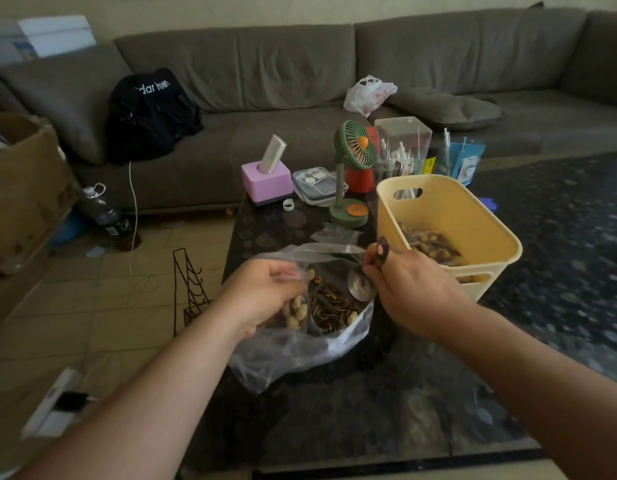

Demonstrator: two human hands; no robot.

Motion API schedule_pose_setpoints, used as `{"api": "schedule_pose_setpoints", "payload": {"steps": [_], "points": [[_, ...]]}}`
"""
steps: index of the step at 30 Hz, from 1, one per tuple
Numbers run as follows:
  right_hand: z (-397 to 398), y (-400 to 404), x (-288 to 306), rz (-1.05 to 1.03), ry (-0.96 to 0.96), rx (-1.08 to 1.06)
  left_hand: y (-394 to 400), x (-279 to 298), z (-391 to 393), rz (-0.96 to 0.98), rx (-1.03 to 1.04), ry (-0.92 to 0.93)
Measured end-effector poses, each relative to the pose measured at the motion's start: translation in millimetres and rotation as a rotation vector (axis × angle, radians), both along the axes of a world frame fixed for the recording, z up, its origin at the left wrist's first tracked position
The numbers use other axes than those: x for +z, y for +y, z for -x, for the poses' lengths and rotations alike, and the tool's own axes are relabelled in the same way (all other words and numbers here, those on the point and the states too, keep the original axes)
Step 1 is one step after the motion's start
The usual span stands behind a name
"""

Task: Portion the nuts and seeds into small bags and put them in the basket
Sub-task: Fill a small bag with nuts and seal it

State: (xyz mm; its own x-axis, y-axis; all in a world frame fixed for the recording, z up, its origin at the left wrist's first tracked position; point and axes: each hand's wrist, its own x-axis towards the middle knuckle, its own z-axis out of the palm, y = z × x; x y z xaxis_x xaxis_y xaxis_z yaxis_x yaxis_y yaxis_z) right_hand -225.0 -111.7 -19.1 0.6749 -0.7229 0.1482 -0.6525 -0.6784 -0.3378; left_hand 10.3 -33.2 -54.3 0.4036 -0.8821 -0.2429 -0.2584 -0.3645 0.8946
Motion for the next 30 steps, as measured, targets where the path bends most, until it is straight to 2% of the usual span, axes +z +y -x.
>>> {"api": "schedule_pose_setpoints", "payload": {"steps": [6,14,25,30], "points": [[-4.9,10.9,-1.9,0.008,0.010,0.022,0.8,-17.6,14.9,-0.138,-0.155,-0.028],[-0.6,6.7,1.6,-0.042,-0.014,-0.029,4.6,-9.0,5.5,-0.119,-0.080,-0.171],[-3.6,12.6,-6.1,-0.150,-0.128,0.045,-3.1,-14.4,16.9,-0.061,0.101,0.129],[3.0,4.9,0.9,-0.100,-0.057,0.036,1.4,-12.9,6.5,-0.030,0.074,-0.129]]}}
